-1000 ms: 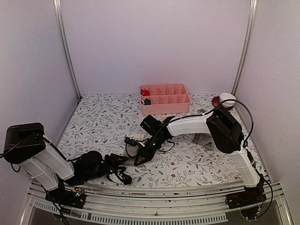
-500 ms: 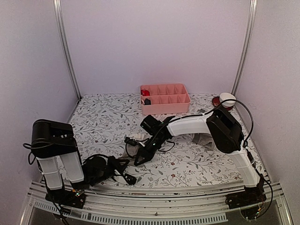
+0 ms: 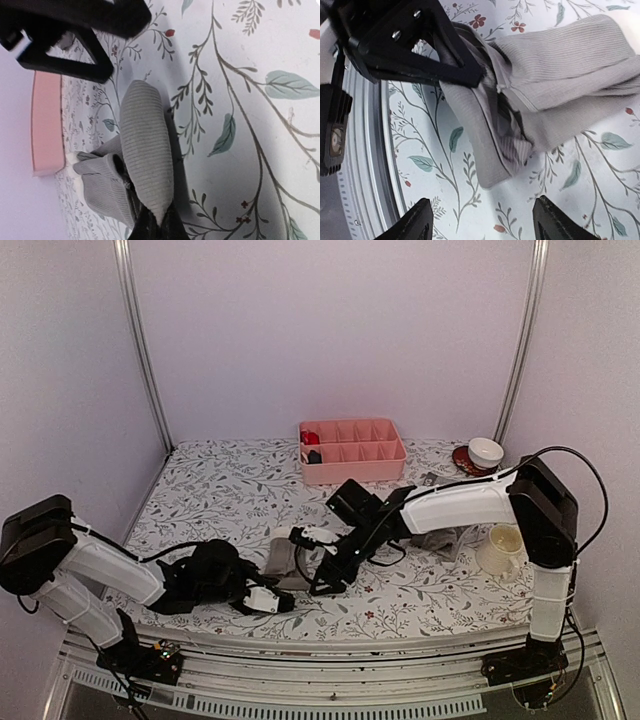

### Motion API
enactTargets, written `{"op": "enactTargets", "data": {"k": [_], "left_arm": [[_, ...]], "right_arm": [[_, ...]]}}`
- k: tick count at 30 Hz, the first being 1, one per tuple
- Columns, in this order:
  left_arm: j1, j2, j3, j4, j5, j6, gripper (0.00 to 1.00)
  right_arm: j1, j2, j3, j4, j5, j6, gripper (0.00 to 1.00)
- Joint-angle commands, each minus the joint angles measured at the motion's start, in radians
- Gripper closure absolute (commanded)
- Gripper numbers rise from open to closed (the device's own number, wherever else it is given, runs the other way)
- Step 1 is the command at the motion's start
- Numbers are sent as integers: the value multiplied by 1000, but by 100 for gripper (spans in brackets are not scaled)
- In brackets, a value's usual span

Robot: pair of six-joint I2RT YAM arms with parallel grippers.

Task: Roll the underwear
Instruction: Roll the underwear at the center of the board.

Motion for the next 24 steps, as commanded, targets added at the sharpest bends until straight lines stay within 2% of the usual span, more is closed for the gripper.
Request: {"op": "enactTargets", "data": {"k": [1,7,13,17,20,24], "left_arm": [[62,-4,55,-339,178,-119,100],[163,47,180,-519,314,-184,100],[256,92,289,-681,479,-198,100],[294,154,376,-801,589,-191,100],[316,209,450,-882,645,-184,100],[354,294,547,-1001,735,-163,100]], "right_arm": [[85,-140,-117,111,277,-63,26],[185,-284,-300,280,480,-156,23],[289,-320,-390,425,622,-298,23],[359,-265,-423,541,767,-421,25],[385,-174,-370,573,872,-506,28],[384,-69,-310,638,954,-602,29]]}}
